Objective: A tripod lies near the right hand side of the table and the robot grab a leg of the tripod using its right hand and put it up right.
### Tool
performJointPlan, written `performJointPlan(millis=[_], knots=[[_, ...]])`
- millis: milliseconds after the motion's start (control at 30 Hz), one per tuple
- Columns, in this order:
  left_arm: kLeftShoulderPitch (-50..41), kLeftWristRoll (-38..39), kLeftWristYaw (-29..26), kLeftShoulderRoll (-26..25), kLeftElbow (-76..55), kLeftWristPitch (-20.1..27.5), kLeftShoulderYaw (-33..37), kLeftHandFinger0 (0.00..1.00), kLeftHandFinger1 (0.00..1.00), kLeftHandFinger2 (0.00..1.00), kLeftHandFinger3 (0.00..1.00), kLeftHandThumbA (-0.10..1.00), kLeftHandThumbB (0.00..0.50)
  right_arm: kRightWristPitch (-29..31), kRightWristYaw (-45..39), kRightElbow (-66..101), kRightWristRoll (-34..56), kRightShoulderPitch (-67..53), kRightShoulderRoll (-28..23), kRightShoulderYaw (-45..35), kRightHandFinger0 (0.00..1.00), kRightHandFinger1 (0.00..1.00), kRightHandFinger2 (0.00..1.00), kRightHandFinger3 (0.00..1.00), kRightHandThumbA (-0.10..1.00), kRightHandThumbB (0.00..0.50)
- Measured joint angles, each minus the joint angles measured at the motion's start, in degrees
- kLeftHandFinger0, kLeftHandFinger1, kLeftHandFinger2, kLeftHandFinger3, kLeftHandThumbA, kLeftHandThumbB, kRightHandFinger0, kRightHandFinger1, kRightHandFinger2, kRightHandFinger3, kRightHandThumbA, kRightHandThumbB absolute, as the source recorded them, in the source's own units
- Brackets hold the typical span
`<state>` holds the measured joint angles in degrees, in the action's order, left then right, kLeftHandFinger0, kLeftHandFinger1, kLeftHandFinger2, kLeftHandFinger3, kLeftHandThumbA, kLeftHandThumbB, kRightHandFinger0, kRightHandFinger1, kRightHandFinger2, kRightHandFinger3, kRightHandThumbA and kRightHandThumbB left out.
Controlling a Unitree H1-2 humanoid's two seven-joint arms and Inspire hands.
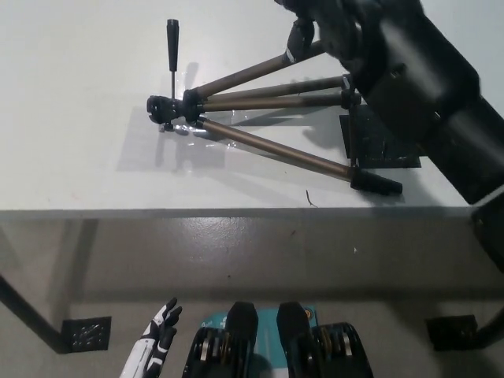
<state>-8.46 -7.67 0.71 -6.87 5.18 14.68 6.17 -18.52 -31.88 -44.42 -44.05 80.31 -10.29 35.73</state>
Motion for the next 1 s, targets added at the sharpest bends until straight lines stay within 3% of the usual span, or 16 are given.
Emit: performJointPlan(millis=[167, 300, 633, 700, 733, 767, 800, 833, 867, 900, 933, 1000], knots=[[-0.2, -0.1, 0.1, 0.0, -0.1, 0.5, 0.0, 1.0, 1.0, 1.0, 1.0, 1.0, 0.411, 0.0, 0.1, -6.9, -0.4, 1.9, 1.8, 1.0, 1.0, 1.0, 1.0, 1.0, 0.87, 0.5], [-0.6, -0.1, 0.3, 0.0, -0.2, 0.7, 0.1, 1.0, 1.0, 1.0, 1.0, 1.0, 0.387, 0.2, 0.5, -12.8, -0.5, 2.0, 2.8, 2.2, 1.0, 1.0, 1.0, 1.0, 0.93, 0.5], [-0.6, -0.1, 0.8, -0.1, -0.5, 1.1, 0.1, 1.0, 1.0, 1.0, 1.0, 1.0, 0.373, 2.8, 6.4, -26.7, -0.4, 2.5, 4.7, 2.9, 1.0, 1.0, 1.0, 1.0, 0.86, 0.5], [-0.6, -0.1, 0.8, -0.1, -0.5, 1.2, 0.2, 1.0, 1.0, 1.0, 1.0, 1.0, 0.382, 3.2, 8.2, -28.1, -0.4, 2.5, 4.9, 2.9, 1.0, 1.0, 1.0, 1.0, 0.71, 0.475], [-0.6, -0.1, 0.9, -0.1, -0.5, 1.3, 0.2, 1.0, 1.0, 1.0, 1.0, 1.0, 0.371, 3.4, 9.3, -28.8, -0.4, 2.5, 5.0, 2.9, 1.0, 1.0, 1.0, 1.0, 0.53, 0.35], [-0.6, -0.1, 0.9, -0.1, -0.5, 1.3, 0.2, 1.0, 1.0, 1.0, 1.0, 1.0, 0.368, 3.8, 10.9, -29.1, -0.4, 2.2, 5.0, 2.9, 1.0, 1.0, 1.0, 1.0, 0.49, 0.367], [-0.6, -0.1, 1.0, -0.1, -0.4, 1.3, 0.2, 1.0, 1.0, 1.0, 1.0, 1.0, 0.37, 3.9, 11.8, -29.2, -0.4, 2.0, 5.0, 3.0, 0.77, 0.74, 0.89, 1.0, 0.17, 0.281], [-0.6, -0.1, 1.0, -0.1, -0.4, 1.3, 0.2, 1.0, 1.0, 1.0, 1.0, 1.0, 0.371, 4.0, 13.3, -29.2, -0.5, 1.6, 5.0, 3.0, 0.32, 0.31, 0.48, 0.86, 0.0, 0.333], [-0.6, -0.1, 1.1, 0.0, -0.3, 1.2, 0.2, 1.0, 1.0, 1.0, 1.0, 1.0, 0.37, 4.1, 14.2, -29.2, -0.6, 1.4, 5.0, 3.1, 0.12, 0.18, 0.35, 0.7, -0.08, 0.335], [-0.6, -0.1, 1.1, 0.0, -0.3, 1.2, 0.2, 1.0, 1.0, 1.0, 1.0, 1.0, 0.363, 4.3, 15.7, -29.2, -0.7, 1.0, 5.0, 3.4, 0.01, 0.02, 0.14, 0.51, -0.1, 0.294], [-0.6, -0.1, 1.1, 0.0, -0.3, 1.2, 0.2, 1.0, 1.0, 1.0, 1.0, 1.0, 0.362, 4.4, 16.7, -29.2, -0.8, 0.8, 5.0, 3.5, 0.0, 0.0, 0.11, 0.41, -0.1, 0.274], [-0.6, -0.1, 1.1, 0.0, -0.2, 1.2, 0.2, 1.0, 1.0, 1.0, 1.0, 1.0, 0.357, 4.8, 18.5, -29.2, -0.9, 0.4, 5.0, 3.6, 0.0, 0.1, 0.45, 0.27, -0.1, 0.244]])
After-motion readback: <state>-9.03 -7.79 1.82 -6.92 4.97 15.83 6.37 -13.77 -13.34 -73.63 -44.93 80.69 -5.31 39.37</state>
